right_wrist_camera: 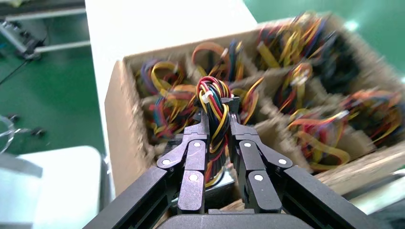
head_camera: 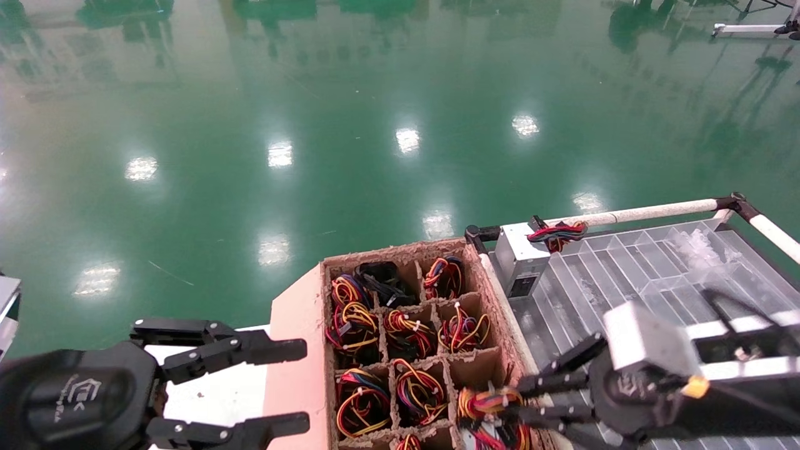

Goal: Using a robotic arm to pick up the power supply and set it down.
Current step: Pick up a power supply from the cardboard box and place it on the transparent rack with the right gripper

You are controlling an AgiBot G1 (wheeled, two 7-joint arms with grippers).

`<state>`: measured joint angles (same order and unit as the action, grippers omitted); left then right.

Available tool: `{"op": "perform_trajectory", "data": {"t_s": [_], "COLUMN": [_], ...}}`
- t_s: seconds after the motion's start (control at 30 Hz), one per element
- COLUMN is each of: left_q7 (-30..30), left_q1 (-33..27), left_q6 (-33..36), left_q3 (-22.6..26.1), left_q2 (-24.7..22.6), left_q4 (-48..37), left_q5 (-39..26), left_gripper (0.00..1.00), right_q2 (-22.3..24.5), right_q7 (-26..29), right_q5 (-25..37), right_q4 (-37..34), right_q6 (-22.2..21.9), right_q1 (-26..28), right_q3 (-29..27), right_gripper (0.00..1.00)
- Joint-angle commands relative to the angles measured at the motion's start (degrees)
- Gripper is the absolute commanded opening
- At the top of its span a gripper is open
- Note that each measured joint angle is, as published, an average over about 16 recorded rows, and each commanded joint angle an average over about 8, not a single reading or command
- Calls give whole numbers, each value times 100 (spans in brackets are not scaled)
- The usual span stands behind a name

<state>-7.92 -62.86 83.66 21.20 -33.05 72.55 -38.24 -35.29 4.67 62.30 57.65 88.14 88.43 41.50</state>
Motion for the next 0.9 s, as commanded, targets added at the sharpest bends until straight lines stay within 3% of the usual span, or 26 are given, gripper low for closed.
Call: {"op": "perform_trajectory", "data": {"t_s": [0.03, 0.47, 0.9], "left_q7": [0, 0, 1], "left_q1": [0, 0, 0], "left_q6": [0, 0, -1], "left_q3": [0, 1, 1], "left_q2": [0, 0, 1], "left_q4": [0, 0, 0], "left_q5": [0, 1, 1], "left_gripper": [100, 100, 100], "right_q2": [79, 159, 95], "right_q7": [-36, -617, -1269], "right_q5": [-173, -506, -509], "right_q4": [34, -245, -879], "right_q6": [-18, -460, -542], "right_q1": [40, 427, 974], "right_q3": [-97, -590, -857], "right_gripper": [0, 0, 0]}}
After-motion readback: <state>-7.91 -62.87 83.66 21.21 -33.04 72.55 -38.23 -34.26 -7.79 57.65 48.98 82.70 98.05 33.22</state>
